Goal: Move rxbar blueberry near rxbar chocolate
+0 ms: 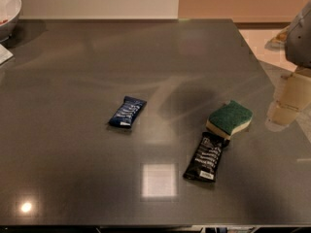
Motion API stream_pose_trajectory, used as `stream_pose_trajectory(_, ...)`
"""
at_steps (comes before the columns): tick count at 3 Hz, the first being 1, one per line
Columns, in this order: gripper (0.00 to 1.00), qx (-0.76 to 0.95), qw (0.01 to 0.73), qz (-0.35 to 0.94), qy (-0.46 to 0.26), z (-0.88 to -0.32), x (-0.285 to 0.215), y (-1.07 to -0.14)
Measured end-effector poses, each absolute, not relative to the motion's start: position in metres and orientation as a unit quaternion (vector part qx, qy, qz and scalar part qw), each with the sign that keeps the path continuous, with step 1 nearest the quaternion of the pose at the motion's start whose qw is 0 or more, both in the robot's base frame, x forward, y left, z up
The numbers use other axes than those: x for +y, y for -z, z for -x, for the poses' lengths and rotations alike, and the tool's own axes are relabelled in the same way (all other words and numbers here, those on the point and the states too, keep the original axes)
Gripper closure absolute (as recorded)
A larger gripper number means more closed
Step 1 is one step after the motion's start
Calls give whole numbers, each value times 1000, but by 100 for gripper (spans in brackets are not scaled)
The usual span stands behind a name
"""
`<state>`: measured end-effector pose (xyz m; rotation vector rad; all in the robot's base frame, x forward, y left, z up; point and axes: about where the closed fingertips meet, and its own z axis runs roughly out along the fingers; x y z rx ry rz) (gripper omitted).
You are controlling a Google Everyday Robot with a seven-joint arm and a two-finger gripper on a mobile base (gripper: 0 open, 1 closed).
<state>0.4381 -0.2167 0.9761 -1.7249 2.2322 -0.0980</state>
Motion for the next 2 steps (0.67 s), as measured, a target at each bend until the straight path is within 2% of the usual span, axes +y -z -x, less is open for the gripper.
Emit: stream_pose_trajectory(2,0,763,164,624,32,-455,-208,-981)
